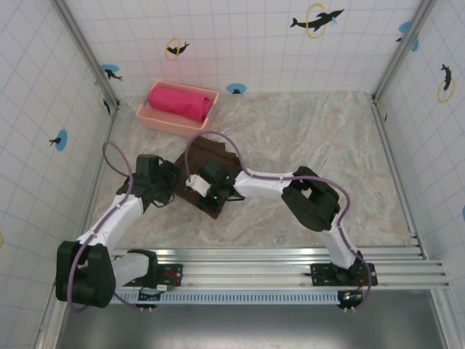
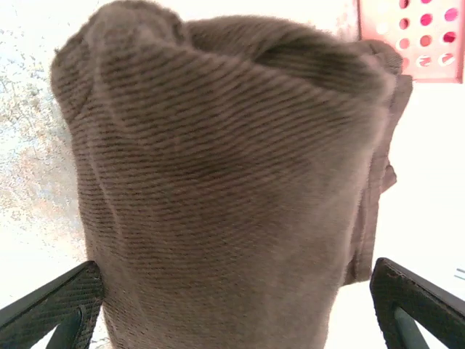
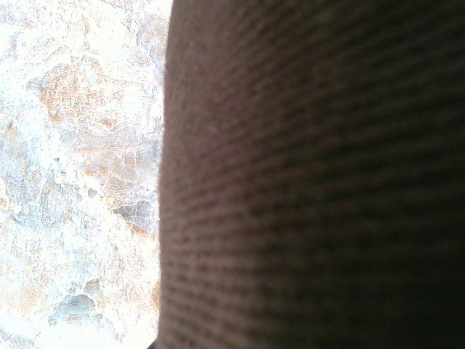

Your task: Roll up the long pants

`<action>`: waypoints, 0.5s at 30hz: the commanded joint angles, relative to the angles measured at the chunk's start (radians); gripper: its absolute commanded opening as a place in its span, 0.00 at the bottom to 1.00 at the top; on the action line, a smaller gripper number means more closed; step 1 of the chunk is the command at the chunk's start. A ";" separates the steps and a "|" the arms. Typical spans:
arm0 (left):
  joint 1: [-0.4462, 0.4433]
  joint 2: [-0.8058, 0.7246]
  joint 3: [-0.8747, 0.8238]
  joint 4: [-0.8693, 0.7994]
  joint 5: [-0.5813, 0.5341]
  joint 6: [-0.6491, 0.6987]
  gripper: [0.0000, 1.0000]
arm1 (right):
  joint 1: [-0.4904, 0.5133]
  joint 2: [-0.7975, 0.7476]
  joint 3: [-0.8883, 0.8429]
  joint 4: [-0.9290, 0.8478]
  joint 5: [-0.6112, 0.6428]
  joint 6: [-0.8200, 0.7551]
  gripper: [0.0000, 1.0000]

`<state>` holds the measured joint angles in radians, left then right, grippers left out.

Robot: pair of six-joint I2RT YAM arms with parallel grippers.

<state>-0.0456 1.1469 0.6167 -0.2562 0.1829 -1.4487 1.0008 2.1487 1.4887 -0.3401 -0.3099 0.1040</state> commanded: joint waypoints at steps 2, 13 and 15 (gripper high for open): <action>0.008 0.017 -0.025 -0.016 0.008 -0.015 0.96 | -0.004 0.164 -0.123 -0.341 0.066 0.000 0.00; 0.009 0.127 -0.172 0.175 -0.003 -0.014 0.97 | -0.007 0.168 -0.131 -0.338 0.063 -0.010 0.00; 0.007 0.144 -0.196 0.211 -0.005 0.007 0.97 | -0.009 0.167 -0.130 -0.342 0.062 -0.015 0.00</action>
<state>-0.0456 1.2507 0.4763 -0.0593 0.1963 -1.4582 0.9962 2.1494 1.4868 -0.3397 -0.3233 0.0959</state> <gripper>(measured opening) 0.969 0.170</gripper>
